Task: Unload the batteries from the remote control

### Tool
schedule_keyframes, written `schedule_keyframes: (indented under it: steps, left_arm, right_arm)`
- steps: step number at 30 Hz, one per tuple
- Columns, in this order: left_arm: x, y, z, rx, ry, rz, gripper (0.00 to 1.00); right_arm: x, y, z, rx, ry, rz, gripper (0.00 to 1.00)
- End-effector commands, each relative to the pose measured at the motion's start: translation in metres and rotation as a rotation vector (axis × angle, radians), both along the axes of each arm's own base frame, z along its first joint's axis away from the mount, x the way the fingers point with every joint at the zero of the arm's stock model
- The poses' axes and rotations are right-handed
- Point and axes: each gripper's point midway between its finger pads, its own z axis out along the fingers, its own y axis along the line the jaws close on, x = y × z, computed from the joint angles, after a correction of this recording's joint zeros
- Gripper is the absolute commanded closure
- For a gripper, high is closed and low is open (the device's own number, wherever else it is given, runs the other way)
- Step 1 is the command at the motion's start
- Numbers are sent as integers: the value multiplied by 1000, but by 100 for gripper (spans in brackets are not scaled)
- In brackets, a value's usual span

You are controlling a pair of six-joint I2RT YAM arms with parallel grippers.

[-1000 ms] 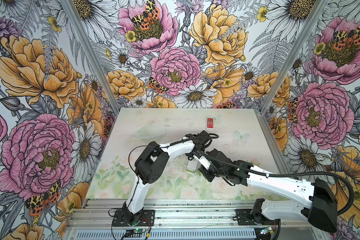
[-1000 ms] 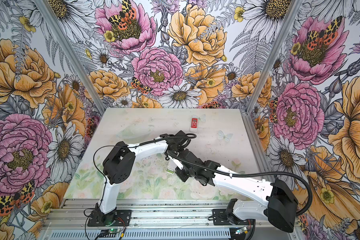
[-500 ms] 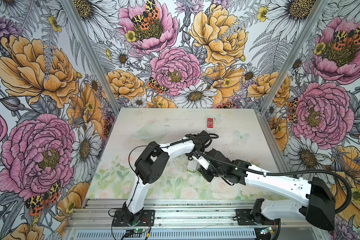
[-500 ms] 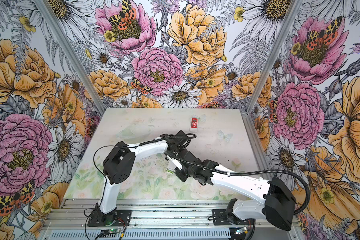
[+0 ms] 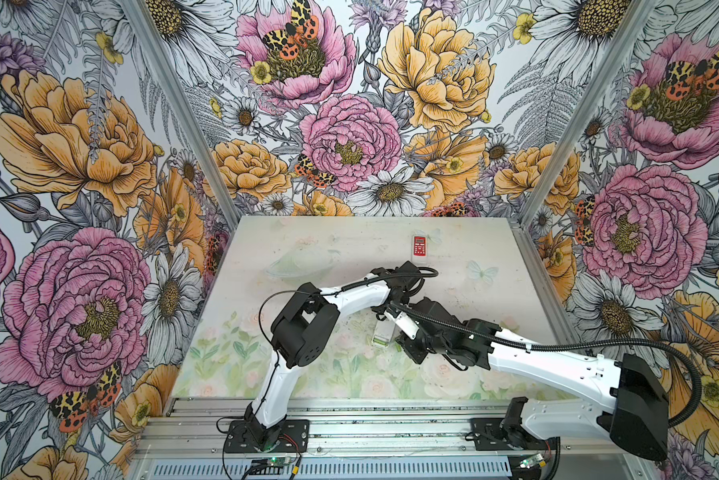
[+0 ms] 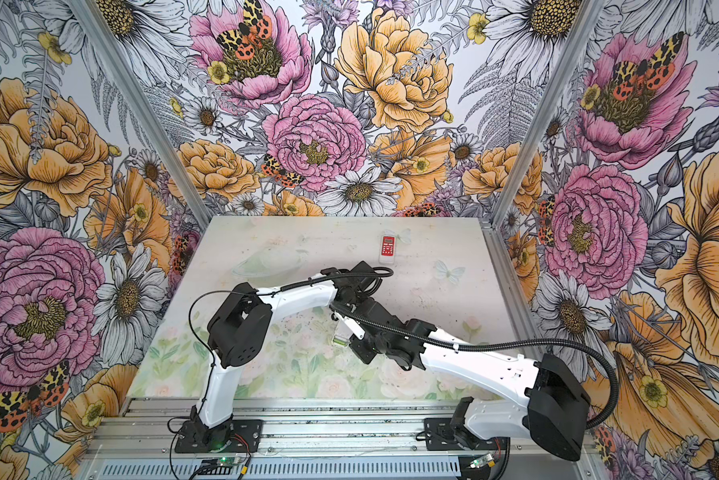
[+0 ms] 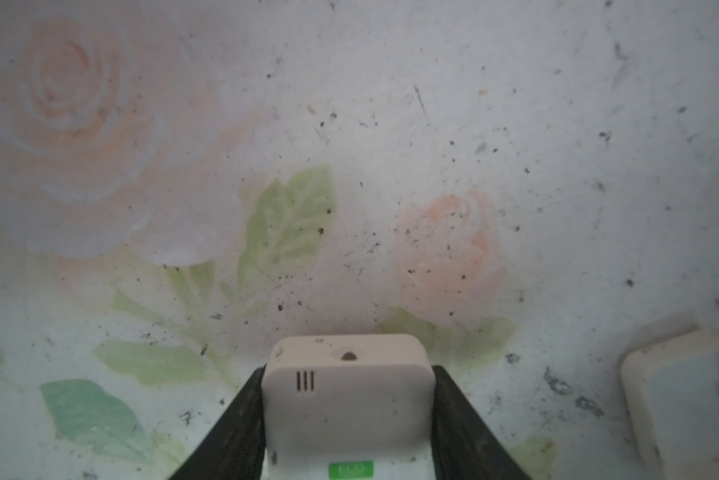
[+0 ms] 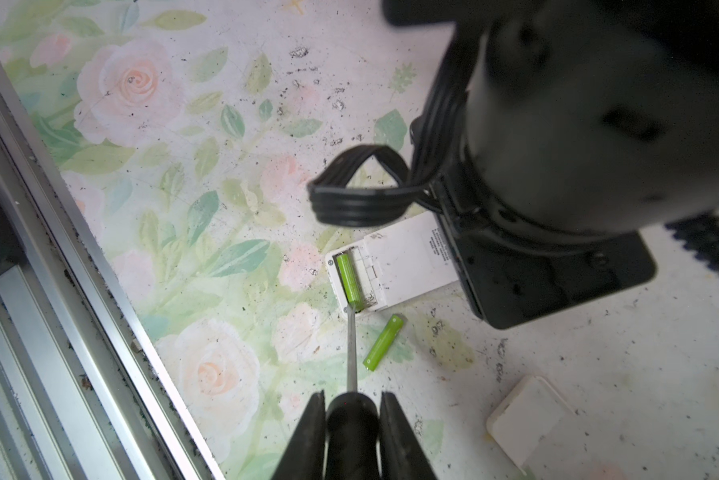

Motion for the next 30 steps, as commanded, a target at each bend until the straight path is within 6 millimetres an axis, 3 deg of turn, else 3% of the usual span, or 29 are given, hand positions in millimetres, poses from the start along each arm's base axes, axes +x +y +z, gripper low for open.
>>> schedule_keyframes:
  steps: [1,15,25,30]
  left_arm:
    - [9,-2,9,23,-52,-4,69]
    - [8,-5,12,39,-64,-15,69]
    - [6,-4,9,52,-63,-20,69]
    - [6,-5,7,51,-59,-21,69]
  right_arm:
    - [4,1,13,6,-19,-1,100]
    - [11,0,10,-27,-27,-14,100]
    - [20,1,37,23,-89,-41,100]
    - [25,3,38,18,-103,-51,100]
